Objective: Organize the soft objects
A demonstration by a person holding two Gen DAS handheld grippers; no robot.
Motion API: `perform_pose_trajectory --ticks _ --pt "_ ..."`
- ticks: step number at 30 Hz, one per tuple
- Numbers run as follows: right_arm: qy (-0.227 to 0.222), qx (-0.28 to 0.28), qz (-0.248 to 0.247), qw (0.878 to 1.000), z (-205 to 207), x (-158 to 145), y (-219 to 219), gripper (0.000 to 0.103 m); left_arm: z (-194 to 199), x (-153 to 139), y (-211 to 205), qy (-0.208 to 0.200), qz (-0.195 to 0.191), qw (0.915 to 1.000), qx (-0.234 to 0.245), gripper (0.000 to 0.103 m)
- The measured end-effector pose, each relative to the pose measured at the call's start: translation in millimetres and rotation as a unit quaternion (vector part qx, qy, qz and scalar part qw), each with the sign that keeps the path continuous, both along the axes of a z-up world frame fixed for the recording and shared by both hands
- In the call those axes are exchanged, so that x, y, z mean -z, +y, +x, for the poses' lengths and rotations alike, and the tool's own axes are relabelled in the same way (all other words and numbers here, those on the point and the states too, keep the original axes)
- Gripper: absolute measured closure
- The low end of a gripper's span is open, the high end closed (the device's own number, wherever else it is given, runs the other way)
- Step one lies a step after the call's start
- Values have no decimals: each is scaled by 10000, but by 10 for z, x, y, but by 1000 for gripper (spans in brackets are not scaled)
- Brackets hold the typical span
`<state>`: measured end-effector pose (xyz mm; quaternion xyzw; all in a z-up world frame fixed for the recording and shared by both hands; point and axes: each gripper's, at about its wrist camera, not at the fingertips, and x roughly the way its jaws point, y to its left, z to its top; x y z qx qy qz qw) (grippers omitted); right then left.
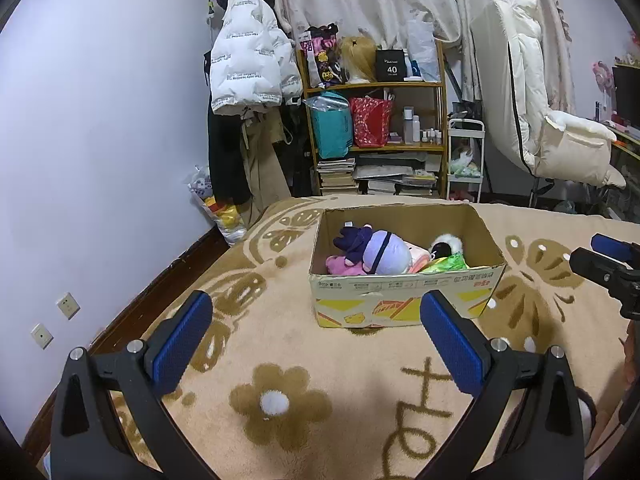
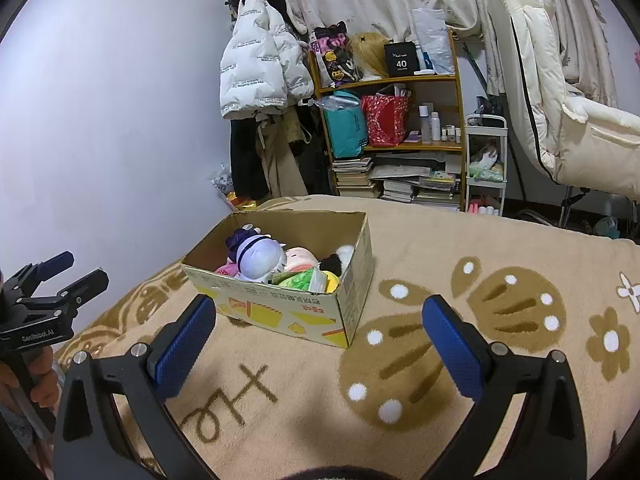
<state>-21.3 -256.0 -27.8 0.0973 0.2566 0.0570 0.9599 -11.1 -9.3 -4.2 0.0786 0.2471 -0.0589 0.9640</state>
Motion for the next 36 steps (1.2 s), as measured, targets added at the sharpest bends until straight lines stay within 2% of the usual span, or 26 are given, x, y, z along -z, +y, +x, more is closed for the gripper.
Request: perform_pose_trajectory --ticks 36 --pt "53 38 16 10000 -45 46 -111 0 -7 43 -18 153 -75 9998 67 0"
